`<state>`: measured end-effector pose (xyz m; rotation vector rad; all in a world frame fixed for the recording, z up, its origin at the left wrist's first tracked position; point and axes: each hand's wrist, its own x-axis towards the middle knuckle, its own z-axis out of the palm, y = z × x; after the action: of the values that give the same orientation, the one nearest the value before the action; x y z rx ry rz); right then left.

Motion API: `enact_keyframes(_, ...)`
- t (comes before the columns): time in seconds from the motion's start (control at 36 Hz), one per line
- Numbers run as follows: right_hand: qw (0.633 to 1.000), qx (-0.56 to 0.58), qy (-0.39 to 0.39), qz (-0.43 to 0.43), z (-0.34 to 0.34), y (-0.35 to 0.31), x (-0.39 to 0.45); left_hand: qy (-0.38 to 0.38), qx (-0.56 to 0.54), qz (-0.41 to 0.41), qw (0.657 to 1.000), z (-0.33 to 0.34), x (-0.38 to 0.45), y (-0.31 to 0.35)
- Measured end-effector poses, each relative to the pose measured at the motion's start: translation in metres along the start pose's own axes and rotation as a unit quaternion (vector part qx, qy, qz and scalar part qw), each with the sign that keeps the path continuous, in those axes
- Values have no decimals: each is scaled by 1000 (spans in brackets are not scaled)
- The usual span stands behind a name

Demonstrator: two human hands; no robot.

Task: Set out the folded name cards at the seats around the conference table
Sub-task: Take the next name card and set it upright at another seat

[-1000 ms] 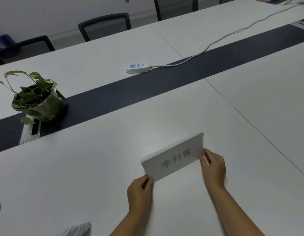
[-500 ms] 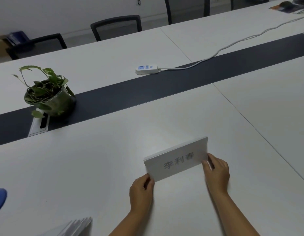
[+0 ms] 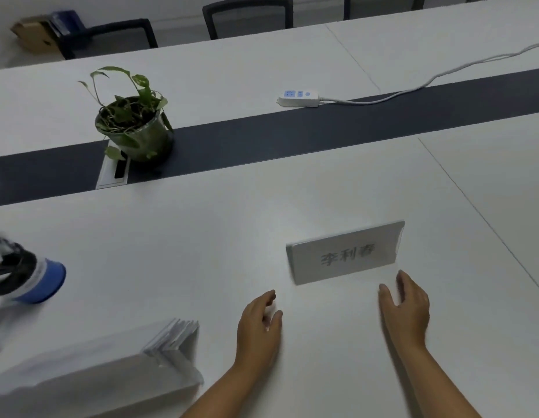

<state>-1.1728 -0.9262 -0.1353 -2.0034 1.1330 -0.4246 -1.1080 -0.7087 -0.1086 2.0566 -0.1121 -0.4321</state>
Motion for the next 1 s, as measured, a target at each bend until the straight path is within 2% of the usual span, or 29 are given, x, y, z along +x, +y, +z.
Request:
enact_keyframes(0.11,997,31,-70,-12,5,-20,-47,-5,-25,21,999,-39,-49,-18)
enact_keyframes(0.17,992,44,-114,-40,13,-35,-72,22,-30,44,998,-64,-75,-26)
enact_keyframes(0.25,976,75,-187,-77,27,-65,-111,95,-29,77,992,-104,-110,-40)
enact_keyframes(0.33,953,95,-263,-114,45,-97,-150,202,-35,92,974,-144,-133,-55)
enact_keyframes(0.44,920,83,-358,-133,72,-136,-192,346,-80,34,934,-196,-141,-78)
enact_keyframes(0.5,912,72,-387,-110,86,-152,-207,371,-88,-17,924,-219,-136,-91)
enact_keyframes(0.56,910,62,-399,-93,94,-166,-218,312,-103,-70,942,-243,-125,-97)
enact_keyframes(0.64,917,72,-384,-79,99,-174,-229,167,-120,-74,976,-268,-107,-101)
enact_keyframes(0.69,923,87,-370,-64,98,-175,-232,115,-124,-73,983,-278,-99,-103)
enact_keyframes(0.81,933,113,-338,-50,96,-177,-237,57,-107,-62,991,-288,-87,-103)
enact_keyframes(1.0,943,131,-303,-37,78,-156,-262,38,-108,-37,993,-289,-100,-109)
